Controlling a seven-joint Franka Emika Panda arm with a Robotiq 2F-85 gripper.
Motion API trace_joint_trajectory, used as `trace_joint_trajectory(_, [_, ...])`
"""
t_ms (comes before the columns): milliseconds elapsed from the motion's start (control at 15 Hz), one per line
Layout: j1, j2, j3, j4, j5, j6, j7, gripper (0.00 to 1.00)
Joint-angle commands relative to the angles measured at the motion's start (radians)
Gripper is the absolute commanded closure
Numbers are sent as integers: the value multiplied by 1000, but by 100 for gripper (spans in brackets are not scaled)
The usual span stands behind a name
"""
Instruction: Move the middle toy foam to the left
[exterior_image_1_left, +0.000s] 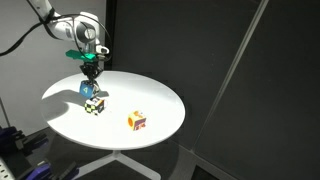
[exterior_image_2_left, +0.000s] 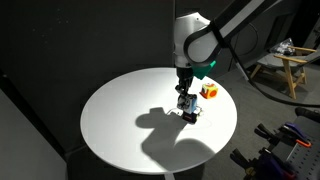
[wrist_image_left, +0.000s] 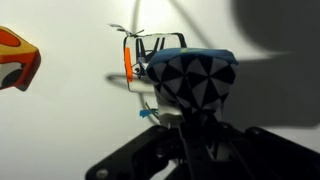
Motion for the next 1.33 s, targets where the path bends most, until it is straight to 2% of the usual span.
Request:
trace_joint_trajectory(0, [25,-71,15,-113,-84,55,-31,96])
trace_joint_trajectory(333, [53,-101,45,-213,-166,117,-64,96])
trace_joint_trajectory(600, [60,-109,70,-262,-190,151,-107,96])
trace_joint_trajectory(800, [58,-109,83,-269,-177,151,-122,96])
trace_joint_trajectory(867, [62,-76,78,-241,-174,139,-97,96])
trace_joint_trajectory(933, [63,-75,79,-242,-174,139,-98,85])
trace_joint_trajectory(1267, [63,-71,79,-242,-174,139,-98,85])
